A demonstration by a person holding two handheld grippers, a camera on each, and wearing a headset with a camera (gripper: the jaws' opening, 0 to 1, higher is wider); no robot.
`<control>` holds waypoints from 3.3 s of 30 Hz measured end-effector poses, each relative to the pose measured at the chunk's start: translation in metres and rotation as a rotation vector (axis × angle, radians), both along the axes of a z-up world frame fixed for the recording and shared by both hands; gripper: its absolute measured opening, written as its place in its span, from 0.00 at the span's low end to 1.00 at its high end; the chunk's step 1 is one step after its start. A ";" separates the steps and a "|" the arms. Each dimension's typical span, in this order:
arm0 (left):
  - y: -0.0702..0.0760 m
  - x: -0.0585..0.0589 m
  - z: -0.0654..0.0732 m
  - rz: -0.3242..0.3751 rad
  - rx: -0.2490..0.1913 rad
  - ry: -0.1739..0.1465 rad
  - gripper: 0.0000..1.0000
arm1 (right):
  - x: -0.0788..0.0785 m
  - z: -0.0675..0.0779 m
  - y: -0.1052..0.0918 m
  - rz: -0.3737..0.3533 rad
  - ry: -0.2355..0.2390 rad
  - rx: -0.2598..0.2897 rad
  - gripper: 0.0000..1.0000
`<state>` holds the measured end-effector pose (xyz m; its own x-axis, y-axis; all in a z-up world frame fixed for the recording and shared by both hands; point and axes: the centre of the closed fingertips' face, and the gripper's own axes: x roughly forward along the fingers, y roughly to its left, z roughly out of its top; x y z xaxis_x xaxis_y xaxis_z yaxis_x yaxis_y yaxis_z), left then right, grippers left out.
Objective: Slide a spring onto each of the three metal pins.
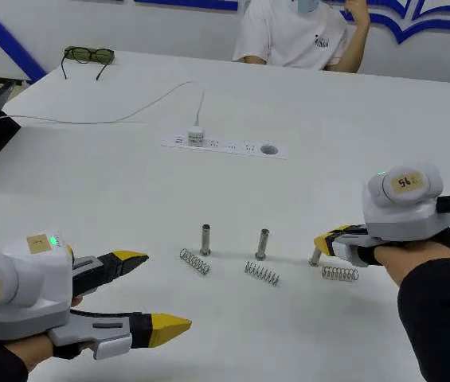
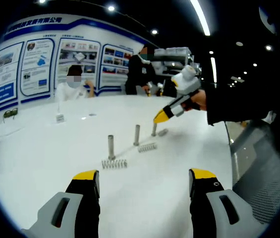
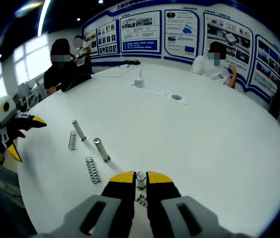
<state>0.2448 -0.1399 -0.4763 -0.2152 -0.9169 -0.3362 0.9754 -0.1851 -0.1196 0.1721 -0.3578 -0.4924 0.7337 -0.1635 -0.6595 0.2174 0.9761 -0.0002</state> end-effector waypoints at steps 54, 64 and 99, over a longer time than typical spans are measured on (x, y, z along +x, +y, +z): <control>-0.006 -0.016 -0.003 -0.049 0.015 0.001 0.74 | -0.053 -0.013 -0.011 0.176 0.046 -0.049 0.20; -0.005 -0.015 -0.005 -0.045 0.027 0.002 0.73 | -0.052 -0.022 -0.011 0.302 0.102 -0.072 0.20; -0.002 -0.026 -0.006 -0.044 0.032 0.013 0.71 | -0.053 -0.052 0.000 0.601 0.370 -0.111 0.12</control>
